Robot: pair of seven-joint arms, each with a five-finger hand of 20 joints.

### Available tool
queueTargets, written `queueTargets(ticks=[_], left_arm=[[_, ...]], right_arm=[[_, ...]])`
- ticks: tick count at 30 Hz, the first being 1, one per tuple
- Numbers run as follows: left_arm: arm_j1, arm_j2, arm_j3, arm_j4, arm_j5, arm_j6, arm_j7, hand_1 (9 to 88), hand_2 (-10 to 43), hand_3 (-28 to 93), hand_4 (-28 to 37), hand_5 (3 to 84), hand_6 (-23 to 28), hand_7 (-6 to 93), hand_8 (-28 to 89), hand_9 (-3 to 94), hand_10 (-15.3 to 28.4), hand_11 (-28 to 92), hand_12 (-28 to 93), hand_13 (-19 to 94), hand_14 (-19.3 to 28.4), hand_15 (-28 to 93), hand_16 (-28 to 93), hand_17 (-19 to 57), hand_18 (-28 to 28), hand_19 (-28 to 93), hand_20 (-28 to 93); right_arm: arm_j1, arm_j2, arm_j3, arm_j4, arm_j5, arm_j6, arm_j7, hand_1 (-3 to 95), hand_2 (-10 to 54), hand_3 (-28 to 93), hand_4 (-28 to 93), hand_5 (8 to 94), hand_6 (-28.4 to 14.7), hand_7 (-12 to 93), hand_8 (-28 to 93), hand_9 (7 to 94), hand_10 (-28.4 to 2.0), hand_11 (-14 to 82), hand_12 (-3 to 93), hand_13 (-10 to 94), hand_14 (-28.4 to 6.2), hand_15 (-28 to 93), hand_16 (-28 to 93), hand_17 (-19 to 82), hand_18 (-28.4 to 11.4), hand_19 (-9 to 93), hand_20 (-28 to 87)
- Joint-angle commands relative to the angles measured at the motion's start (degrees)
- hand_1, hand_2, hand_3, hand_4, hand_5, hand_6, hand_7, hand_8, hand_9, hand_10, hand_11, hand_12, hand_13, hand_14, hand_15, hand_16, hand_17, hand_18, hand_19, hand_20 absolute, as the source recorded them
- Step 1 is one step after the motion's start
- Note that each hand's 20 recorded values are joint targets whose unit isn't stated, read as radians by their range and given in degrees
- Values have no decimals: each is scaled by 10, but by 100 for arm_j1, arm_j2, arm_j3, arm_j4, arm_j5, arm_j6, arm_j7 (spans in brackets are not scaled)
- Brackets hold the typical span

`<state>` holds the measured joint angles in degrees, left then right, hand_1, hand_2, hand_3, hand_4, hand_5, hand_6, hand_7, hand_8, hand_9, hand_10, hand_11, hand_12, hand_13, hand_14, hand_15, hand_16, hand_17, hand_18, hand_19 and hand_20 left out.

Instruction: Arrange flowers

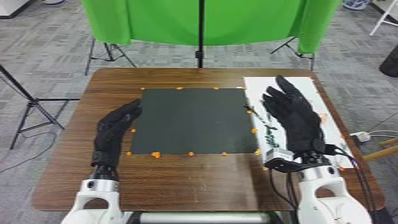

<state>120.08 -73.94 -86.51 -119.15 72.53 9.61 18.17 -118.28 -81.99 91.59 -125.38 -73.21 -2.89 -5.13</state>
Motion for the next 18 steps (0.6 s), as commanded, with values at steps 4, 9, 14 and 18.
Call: queueTargets(ticks=[4, 9, 14, 18], left_arm=[[155, -58, 5, -3, -261, 114, 103, 288, -27, 640, -192, 490, 39, 140, -60, 432, 133, 209, 157, 339, 149, 146, 37, 82, 117, 87, 228], [189, -58, -36, -16, -152, -20, 20, 289, -26, 638, -194, 491, 37, 142, -61, 442, 133, 216, 157, 349, 156, 157, 36, 75, 123, 90, 231], [251, -50, -77, -46, -209, 34, -10, 288, -24, 636, -192, 491, 36, 143, -62, 452, 133, 219, 157, 352, 156, 160, 33, 70, 125, 87, 226], [296, -84, -94, -64, -190, 44, -64, 288, -25, 636, -192, 491, 36, 143, -62, 452, 132, 220, 157, 353, 157, 163, 32, 70, 125, 87, 225]], right_arm=[[100, -33, -18, 21, -197, 22, -71, 120, -56, 706, -188, 291, -7, 123, -80, 351, -139, 31, 157, 275, -135, 59, 229, 140, -128, 27, 236], [-75, 30, 62, -129, -921, 372, -15, 150, -91, 699, -189, 301, -11, 137, -83, 372, -144, 42, 171, 319, -128, 84, 229, 220, -160, 99, 292], [-215, 365, 131, -243, -5611, 1255, 493, 247, -95, 615, -232, 465, -39, 167, -84, 558, -162, 181, 203, 591, -133, 277, 241, 381, -161, 391, 451], [-366, 769, 181, -354, -6553, 649, 1271, 247, -95, 504, -275, 576, -41, 163, -71, 654, -161, 200, 206, 674, -127, 368, 239, 412, -168, 580, 494]])
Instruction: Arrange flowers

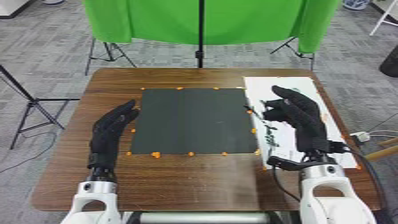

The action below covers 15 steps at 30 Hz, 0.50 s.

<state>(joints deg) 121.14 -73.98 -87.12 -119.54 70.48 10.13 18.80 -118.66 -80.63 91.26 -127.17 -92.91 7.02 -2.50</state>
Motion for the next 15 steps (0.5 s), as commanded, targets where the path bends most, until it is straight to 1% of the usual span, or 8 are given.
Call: queueTargets(ticks=[1, 3, 4, 6, 8, 9, 12, 15], left_arm=[[180, -91, -21, -17, 18, -9, -109, 288, -25, 636, -192, 491, 36, 142, -62, 452, 133, 220, 157, 353, 157, 163, 32, 70, 125, 87, 225], [146, -103, -9, -10, 52, -61, -129, 287, -25, 636, -192, 491, 37, 141, -62, 452, 133, 220, 157, 353, 157, 163, 32, 70, 125, 87, 225], [148, -104, -14, -13, 98, -107, -161, 287, -25, 636, -192, 491, 37, 141, -62, 452, 133, 220, 157, 353, 157, 164, 32, 70, 125, 87, 224], [165, -108, -30, -22, 229, -178, -238, 287, -24, 635, -192, 490, 36, 141, -62, 452, 133, 220, 157, 353, 158, 164, 31, 69, 125, 86, 224], [199, -122, -71, -56, 336, -225, -308, 287, -24, 634, -191, 490, 37, 140, -62, 452, 134, 220, 157, 354, 158, 164, 31, 69, 124, 86, 224], [200, -126, -83, -64, 350, -230, -339, 288, -24, 633, -191, 490, 36, 139, -62, 453, 134, 220, 157, 353, 158, 164, 31, 69, 124, 86, 224], [178, -85, -87, -64, 282, -180, -355, 288, -24, 632, -191, 489, 36, 138, -61, 452, 134, 219, 156, 354, 158, 165, 31, 68, 125, 85, 223], [168, -82, -97, -66, 291, -180, -373, 289, -24, 631, -190, 490, 37, 137, -61, 453, 135, 217, 156, 354, 158, 165, 31, 67, 125, 85, 222]], right_arm=[[-373, 714, 215, -171, -4827, -462, 1121, 255, -95, 472, -279, 595, -41, 166, -69, 672, -162, 203, 207, 689, -124, 385, 240, 420, -170, 618, 497], [-436, 897, 191, -172, -5057, -724, 1365, 272, -95, 423, -280, 620, -43, 164, -65, 693, -162, 209, 211, 712, -120, 417, 241, 435, -170, 674, 486], [-460, 981, 173, -178, -5126, -906, 1490, 275, -95, 420, -277, 630, -41, 167, -64, 702, -161, 211, 212, 725, -114, 428, 243, 444, -168, 695, 485], [-488, 1146, 112, -121, -5344, -1153, 1752, 269, -95, 454, -267, 638, -41, 168, -64, 711, -160, 215, 213, 735, -109, 441, 243, 462, -161, 718, 474], [-539, 1247, 70, -17, -5441, -1144, 1876, 276, -95, 506, -264, 642, -49, 170, -57, 717, -159, 225, 220, 749, -100, 453, 244, 481, -152, 740, 464], [-551, 1284, 57, 30, -5503, -1129, 1907, 284, -95, 512, -267, 641, -51, 174, -51, 717, -160, 232, 225, 754, -95, 456, 244, 488, -148, 748, 461], [-617, 1329, 74, 99, -5559, -1072, 1891, 306, -95, 505, -275, 644, -55, 203, -37, 719, -159, 261, 237, 766, -86, 469, 248, 506, -139, 774, 453], [-626, 1355, 33, 153, -5594, -1017, 1869, 309, -95, 501, -277, 645, -52, 251, -36, 716, -156, 289, 248, 770, -85, 489, 257, 511, -139, 801, 447]])
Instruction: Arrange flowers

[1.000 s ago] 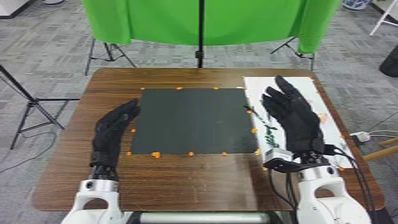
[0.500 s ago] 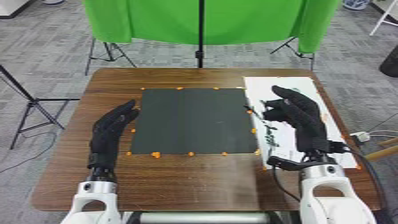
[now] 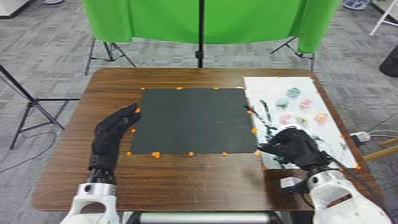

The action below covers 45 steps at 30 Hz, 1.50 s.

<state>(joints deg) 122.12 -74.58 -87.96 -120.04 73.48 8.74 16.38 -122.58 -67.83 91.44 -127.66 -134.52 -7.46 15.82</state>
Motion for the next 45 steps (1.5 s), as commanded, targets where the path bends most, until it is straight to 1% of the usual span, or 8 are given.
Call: queueTargets(ticks=[1, 24, 25, 27, 30, 34, 44, 45], left_arm=[[64, -23, -14, -12, -8, -58, -129, 289, -23, 630, -190, 490, 37, 137, -60, 453, 135, 217, 157, 354, 158, 165, 31, 67, 125, 85, 222], [94, -20, -46, -48, -1, -159, -304, 293, -22, 626, -187, 489, 37, 136, -60, 454, 135, 217, 158, 355, 159, 165, 31, 64, 127, 87, 220], [103, -10, -46, -52, 5, -167, -307, 293, -22, 626, -187, 489, 37, 135, -60, 454, 135, 217, 158, 355, 159, 165, 31, 64, 127, 87, 220], [102, 7, -45, -47, 4, -198, -327, 294, -21, 624, -188, 489, 37, 135, -60, 454, 135, 217, 158, 355, 159, 165, 32, 63, 127, 87, 220], [132, 35, -68, -57, -16, -194, -367, 295, -20, 623, -187, 489, 38, 134, -60, 454, 136, 216, 158, 355, 159, 165, 31, 63, 127, 87, 219], [163, 48, -112, -74, -62, -158, -378, 294, -21, 622, -186, 489, 38, 133, -59, 454, 135, 217, 157, 355, 160, 165, 31, 63, 127, 87, 219], [137, 114, -213, -44, -220, -80, -363, 294, -18, 619, -186, 488, 38, 133, -59, 455, 136, 217, 158, 356, 160, 167, 31, 61, 128, 88, 218], [128, 123, -218, -41, -225, -76, -364, 294, -18, 619, -186, 488, 38, 133, -58, 455, 136, 217, 158, 356, 160, 167, 31, 61, 128, 88, 217]], right_arm=[[-249, 78, -11, 214, -1408, 499, 45, 306, -95, 505, -278, 643, -51, 261, -38, 716, -156, 296, 251, 769, -85, 494, 258, 511, -139, 806, 444], [332, 111, -657, 1321, -2013, 590, 375, 421, -95, 558, -216, 711, -25, 364, -38, 827, -126, 364, 264, 908, -33, 491, 297, 634, -91, 913, 386], [344, 104, -658, 1331, -2004, 516, 375, 454, -95, 513, -184, 716, -20, 350, 66, 834, -125, 365, 265, 917, -30, 486, 305, 643, -86, 915, 385], [322, 84, -643, 1341, -1979, 443, 353, 735, -95, -148, 274, 736, -9, 336, 205, 856, -121, 364, 266, 933, -24, 482, 314, 656, -85, 924, 385], [265, 73, -605, 1307, -1877, 221, 282, 822, -95, -276, 422, 767, -4, 321, 231, 885, -120, 353, 265, 937, -21, 509, 294, 673, -84, 932, 374], [290, 80, -606, 1284, -1724, 69, 262, 840, -95, -268, 510, 794, 1, 319, 231, 907, -110, 334, 301, 937, -21, 539, 275, 684, -83, 932, 386], [546, 235, -506, 1035, -1368, 1190, 106, 789, -95, -137, 548, 781, 1, 366, 261, 903, -103, 376, 314, 937, -14, 590, 264, 695, -84, 932, 454], [571, 249, -519, 1015, -1334, 1301, 88, 671, -95, 193, 323, 779, 0, 372, 258, 900, -102, 383, 324, 937, -14, 593, 265, 695, -82, 932, 448]])
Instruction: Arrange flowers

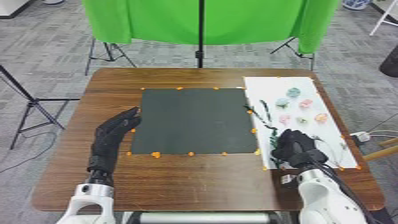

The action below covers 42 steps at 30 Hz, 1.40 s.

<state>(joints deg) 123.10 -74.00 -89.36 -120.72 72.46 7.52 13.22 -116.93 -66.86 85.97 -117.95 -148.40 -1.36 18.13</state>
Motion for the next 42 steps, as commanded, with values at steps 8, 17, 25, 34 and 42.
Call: queueTargets(ticks=[8, 17, 25, 34, 42], left_arm=[[15, 259, -138, 92, -348, 57, -63, 293, -19, 621, -187, 488, 38, 133, -58, 455, 137, 218, 158, 356, 160, 169, 30, 61, 129, 89, 217], [14, 276, -139, 116, -362, 59, -49, 292, -18, 623, -190, 489, 39, 132, -58, 455, 136, 218, 158, 356, 161, 169, 30, 61, 129, 89, 216], [22, 278, -137, 111, -352, 46, -69, 291, -19, 624, -187, 488, 38, 132, -59, 454, 137, 218, 158, 355, 161, 168, 30, 61, 129, 89, 215], [36, 250, -135, 96, -318, -30, -126, 293, -20, 621, -187, 488, 38, 131, -58, 453, 137, 216, 158, 354, 161, 166, 30, 60, 129, 88, 215], [75, 209, -178, 91, -318, -7, -196, 294, -18, 618, -187, 488, 38, 132, -58, 453, 137, 215, 157, 355, 160, 167, 31, 60, 129, 89, 215]], right_arm=[[352, 238, -216, -194, 387, 765, -184, 543, -95, 571, 30, 768, 2, 400, 262, 893, -103, 417, 308, 937, -13, 612, 271, 699, -85, 932, 491], [292, 310, -130, -390, -215, -65, 397, 506, -95, 542, 36, 741, -11, 339, 238, 862, -116, 365, 320, 932, -14, 561, 323, 677, -81, 932, 493], [129, 294, 6, -454, -211, -746, 640, 369, -95, 551, -79, 728, -53, 193, -50, 825, -139, 316, 261, 916, -26, 546, 330, 666, -77, 932, 478], [115, 178, -124, -74, -339, -641, 618, 367, -95, 513, -112, 750, -64, 173, -47, 853, -148, 282, 241, 929, -23, 525, 320, 685, -60, 930, 425], [-23, 32, -354, 275, -562, -441, 484, 433, -95, 497, -107, 763, -64, 188, -41, 869, -148, 296, 244, 937, -22, 511, 314, 703, -48, 922, 387]])
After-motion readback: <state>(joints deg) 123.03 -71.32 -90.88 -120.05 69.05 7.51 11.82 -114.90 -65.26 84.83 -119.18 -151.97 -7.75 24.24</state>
